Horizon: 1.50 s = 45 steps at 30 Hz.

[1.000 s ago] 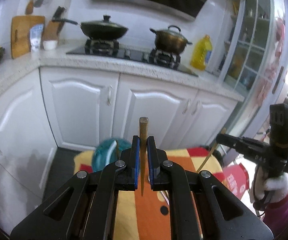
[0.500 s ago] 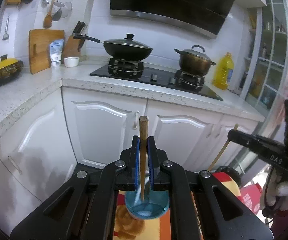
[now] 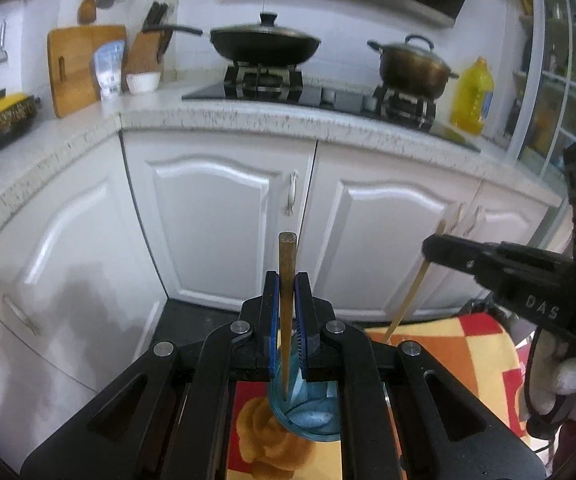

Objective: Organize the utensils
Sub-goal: 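Carry both chopsticks over the floral cup and insert them upright, then open both tools to release the chopsticks into the cup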

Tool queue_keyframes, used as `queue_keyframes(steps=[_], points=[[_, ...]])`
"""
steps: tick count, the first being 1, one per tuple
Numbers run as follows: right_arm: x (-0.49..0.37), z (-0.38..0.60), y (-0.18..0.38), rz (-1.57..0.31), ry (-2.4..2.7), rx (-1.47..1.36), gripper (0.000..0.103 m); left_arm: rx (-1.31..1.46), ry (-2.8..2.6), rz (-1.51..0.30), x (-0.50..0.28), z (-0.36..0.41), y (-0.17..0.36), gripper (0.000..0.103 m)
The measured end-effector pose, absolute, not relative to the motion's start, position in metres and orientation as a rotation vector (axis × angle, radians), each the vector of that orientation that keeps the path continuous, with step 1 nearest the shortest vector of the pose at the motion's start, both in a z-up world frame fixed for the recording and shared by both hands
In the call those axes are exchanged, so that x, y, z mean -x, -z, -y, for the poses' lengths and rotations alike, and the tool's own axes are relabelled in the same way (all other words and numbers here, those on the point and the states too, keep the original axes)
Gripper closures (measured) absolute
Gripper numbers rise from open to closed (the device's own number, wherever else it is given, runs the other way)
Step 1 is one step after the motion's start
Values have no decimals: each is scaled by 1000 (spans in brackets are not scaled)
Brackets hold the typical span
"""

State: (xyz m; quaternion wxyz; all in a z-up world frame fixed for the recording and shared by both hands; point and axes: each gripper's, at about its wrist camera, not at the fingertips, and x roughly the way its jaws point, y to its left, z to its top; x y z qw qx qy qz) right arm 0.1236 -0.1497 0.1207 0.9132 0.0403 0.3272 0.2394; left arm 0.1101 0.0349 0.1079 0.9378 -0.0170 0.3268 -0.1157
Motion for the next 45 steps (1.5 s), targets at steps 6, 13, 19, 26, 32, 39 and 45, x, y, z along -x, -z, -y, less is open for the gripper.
queue_keyframes(steps=[6,13,19,26,32,39,45], points=[[-136,149,-89,-733,-496,-104,98,37,231,-724,-120,-27,-82,97],[-137,160,-86,-749,-510,-142,83,76,225,-739,-122,-30,-79,97],[-133,166,-77,-778,-501,-167,80,84,222,-743,-119,-30,-79,78],[-119,174,-74,-788,-503,-192,80,87,225,-730,-110,-31,-85,65],[-96,187,-77,-771,-492,-207,77,72,207,-700,-92,-31,-94,56],[-62,206,-82,-743,-432,-223,68,12,204,-689,-68,-12,-91,55],[-31,225,-78,-746,-362,-225,66,-30,222,-687,-48,12,-81,55]])
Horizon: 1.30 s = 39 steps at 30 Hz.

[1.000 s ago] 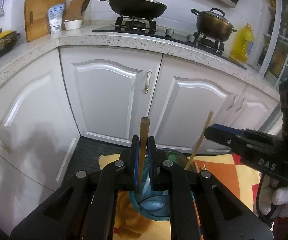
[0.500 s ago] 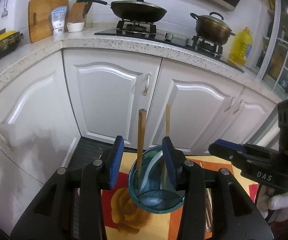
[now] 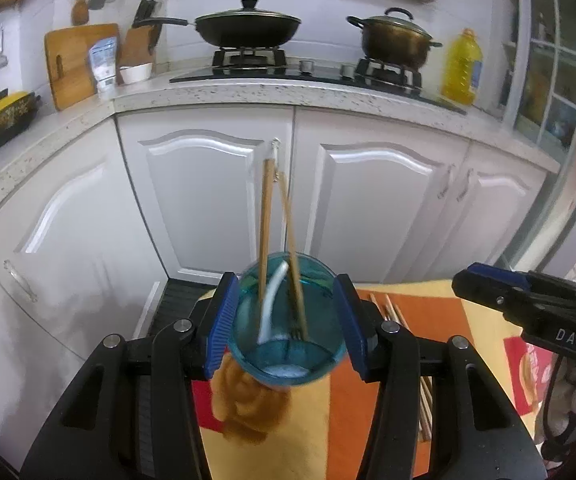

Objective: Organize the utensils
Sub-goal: 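Open both tools to release the chopsticks into the cup, then move both tools back from the cup to the utensils on the cloth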

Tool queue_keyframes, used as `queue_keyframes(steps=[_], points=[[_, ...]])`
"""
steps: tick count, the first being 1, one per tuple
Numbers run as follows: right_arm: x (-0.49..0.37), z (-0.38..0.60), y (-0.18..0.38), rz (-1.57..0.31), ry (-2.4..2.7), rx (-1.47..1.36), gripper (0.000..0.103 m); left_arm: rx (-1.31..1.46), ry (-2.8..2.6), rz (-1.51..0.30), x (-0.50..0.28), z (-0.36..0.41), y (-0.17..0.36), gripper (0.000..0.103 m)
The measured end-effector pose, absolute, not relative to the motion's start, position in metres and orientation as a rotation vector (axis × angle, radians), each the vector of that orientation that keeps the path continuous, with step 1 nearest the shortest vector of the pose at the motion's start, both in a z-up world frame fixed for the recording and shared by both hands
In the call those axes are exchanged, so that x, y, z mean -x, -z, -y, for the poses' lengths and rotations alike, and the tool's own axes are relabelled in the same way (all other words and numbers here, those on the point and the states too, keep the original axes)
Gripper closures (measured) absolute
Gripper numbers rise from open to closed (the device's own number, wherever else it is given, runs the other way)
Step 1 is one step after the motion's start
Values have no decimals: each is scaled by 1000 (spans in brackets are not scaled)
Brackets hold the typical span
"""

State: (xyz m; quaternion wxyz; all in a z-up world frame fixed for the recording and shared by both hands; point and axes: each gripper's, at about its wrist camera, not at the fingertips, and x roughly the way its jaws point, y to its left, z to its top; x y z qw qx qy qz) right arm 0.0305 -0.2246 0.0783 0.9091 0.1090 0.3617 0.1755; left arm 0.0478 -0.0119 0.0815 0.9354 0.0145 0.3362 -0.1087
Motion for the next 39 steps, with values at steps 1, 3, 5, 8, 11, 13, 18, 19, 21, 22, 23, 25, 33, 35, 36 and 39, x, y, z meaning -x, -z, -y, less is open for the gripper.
queue_keyframes(steps=[1,3,5,8,11,13,18,19,21,22,23,25,33,35,36,39], points=[[-26,227,-78,-747,-352,-224,66,-36,227,-687,-45,16,-80,55],[-17,234,-77,-748,-332,-225,65,-49,237,-685,-38,24,-78,55],[-10,240,-77,-745,-316,-227,64,-64,245,-681,-31,33,-75,55],[3,247,-75,-745,-284,-208,62,-72,259,-683,-25,41,-72,55],[14,257,-70,-752,-262,-200,62,-73,272,-688,-19,49,-70,55],[20,264,-64,-761,-248,-204,61,-73,279,-695,-17,52,-68,55],[27,280,-35,-818,-218,-221,62,-57,284,-735,-13,53,-57,55],[27,282,-28,-831,-216,-225,62,-52,284,-748,-13,53,-53,55],[26,284,-12,-864,-208,-222,62,-47,287,-768,-12,54,-46,55],[25,285,-6,-876,-208,-221,62,-45,288,-773,-12,54,-44,55],[22,285,3,-894,-210,-223,62,-45,289,-777,-11,55,-41,55],[17,285,16,-923,-215,-228,62,-44,291,-788,-9,57,-36,55],[-18,283,52,-970,-244,-299,70,-43,296,-851,-12,60,-12,55],[-30,279,55,-979,-256,-307,72,-45,298,-861,-14,62,-8,55],[-38,276,58,-984,-259,-302,73,-45,298,-867,-15,63,-6,55],[-60,266,64,-1003,-265,-282,76,-40,301,-880,-18,64,-1,55]])
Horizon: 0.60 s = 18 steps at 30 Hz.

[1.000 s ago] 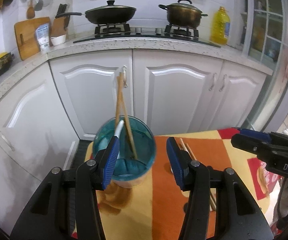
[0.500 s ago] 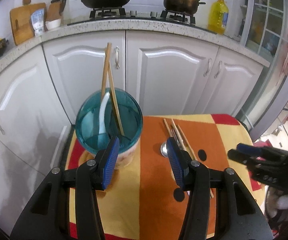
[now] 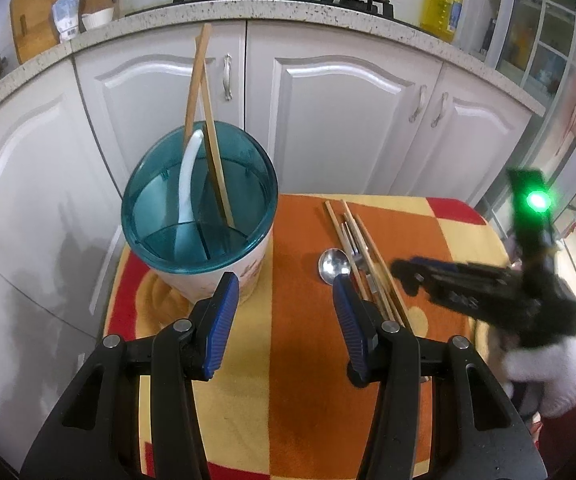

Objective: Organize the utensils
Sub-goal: 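Move both tools back from the cup to the utensils on the cloth, then grasp the metal spoon with the left tool while the right tool grasps a chopstick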

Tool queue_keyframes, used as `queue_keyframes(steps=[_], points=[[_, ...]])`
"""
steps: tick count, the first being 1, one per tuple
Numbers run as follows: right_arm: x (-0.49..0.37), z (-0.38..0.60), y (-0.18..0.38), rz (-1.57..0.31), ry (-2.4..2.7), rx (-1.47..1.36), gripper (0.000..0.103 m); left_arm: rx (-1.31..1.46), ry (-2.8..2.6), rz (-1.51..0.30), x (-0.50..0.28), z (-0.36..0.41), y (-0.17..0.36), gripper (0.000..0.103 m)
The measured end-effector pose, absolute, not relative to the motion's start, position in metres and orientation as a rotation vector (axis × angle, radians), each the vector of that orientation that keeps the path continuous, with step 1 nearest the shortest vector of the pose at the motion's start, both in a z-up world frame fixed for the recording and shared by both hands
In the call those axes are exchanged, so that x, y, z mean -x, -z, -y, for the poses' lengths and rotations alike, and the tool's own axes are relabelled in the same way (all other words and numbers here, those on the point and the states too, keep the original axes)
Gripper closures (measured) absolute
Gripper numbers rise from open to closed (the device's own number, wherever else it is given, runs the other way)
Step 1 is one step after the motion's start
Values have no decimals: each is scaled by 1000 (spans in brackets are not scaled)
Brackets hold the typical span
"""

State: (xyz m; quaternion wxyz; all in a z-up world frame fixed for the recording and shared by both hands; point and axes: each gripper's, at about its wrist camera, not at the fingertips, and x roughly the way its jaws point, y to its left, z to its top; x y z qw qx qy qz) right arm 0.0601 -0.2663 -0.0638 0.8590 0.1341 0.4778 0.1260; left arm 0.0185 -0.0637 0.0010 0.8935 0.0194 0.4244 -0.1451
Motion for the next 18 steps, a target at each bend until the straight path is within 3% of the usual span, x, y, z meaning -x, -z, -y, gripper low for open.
queue_keyframes(steps=[5,7,18], points=[[-86,260,80,-1055,-259,-258,87,-44,307,-905,-24,67,6,55],[-91,261,86,-1071,-253,-256,97,-47,309,-916,-27,69,10,55],[-52,295,68,-1030,-281,-288,100,-49,341,-992,-42,93,46,55]])
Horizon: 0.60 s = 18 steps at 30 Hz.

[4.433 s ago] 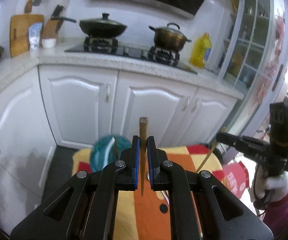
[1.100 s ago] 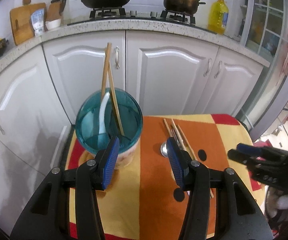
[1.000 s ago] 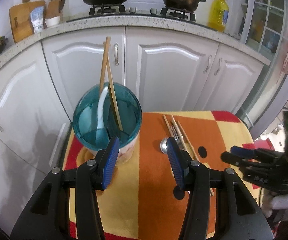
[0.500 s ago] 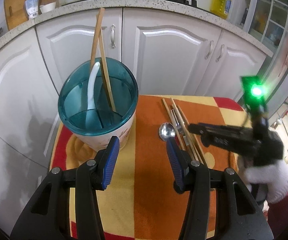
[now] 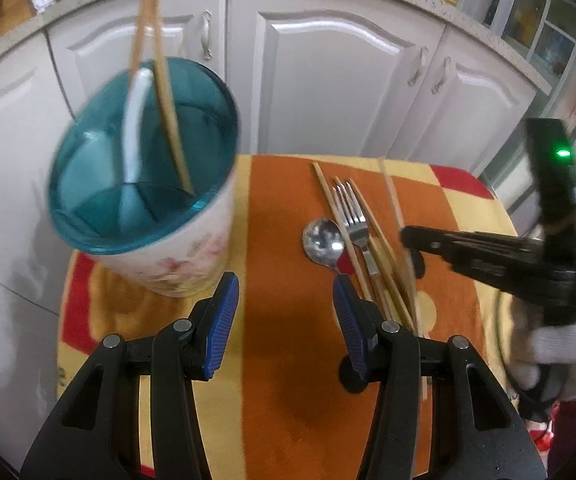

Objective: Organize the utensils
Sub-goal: 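Grasp the metal spoon with the left tool while the right tool grasps a chopstick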

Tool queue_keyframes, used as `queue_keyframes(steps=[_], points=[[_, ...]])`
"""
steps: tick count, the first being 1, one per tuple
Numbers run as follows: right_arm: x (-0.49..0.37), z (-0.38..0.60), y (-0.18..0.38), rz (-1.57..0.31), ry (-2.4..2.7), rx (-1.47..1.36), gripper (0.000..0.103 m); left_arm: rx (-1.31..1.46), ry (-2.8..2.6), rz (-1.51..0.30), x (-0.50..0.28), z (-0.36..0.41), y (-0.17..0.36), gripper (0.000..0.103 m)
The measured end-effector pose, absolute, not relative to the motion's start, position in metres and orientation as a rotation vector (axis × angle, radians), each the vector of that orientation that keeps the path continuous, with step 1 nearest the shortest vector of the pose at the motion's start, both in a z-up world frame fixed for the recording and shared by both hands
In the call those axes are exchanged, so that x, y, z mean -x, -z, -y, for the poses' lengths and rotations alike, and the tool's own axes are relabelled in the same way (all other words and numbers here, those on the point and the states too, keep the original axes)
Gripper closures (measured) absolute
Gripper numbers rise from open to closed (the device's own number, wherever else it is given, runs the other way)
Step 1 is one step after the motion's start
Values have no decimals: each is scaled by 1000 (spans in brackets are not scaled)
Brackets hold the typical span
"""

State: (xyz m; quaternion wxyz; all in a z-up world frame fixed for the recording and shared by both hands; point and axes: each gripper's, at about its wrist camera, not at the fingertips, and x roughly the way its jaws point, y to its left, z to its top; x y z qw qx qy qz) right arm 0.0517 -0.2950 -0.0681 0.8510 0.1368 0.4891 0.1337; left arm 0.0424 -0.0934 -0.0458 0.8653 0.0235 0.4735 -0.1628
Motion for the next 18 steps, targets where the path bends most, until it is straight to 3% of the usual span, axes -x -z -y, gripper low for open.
queue_keyframes(steps=[12,14,16,18], points=[[-36,342,84,-1026,-232,-416,100,-84,355,-1043,-77,123,83,55],[-41,340,82,-1016,-242,-436,91,-99,345,-1045,-80,126,88,55],[-48,335,82,-1010,-251,-444,70,-106,337,-1052,-86,129,93,55],[-59,327,84,-1019,-259,-440,70,-109,334,-1058,-91,133,97,55]])
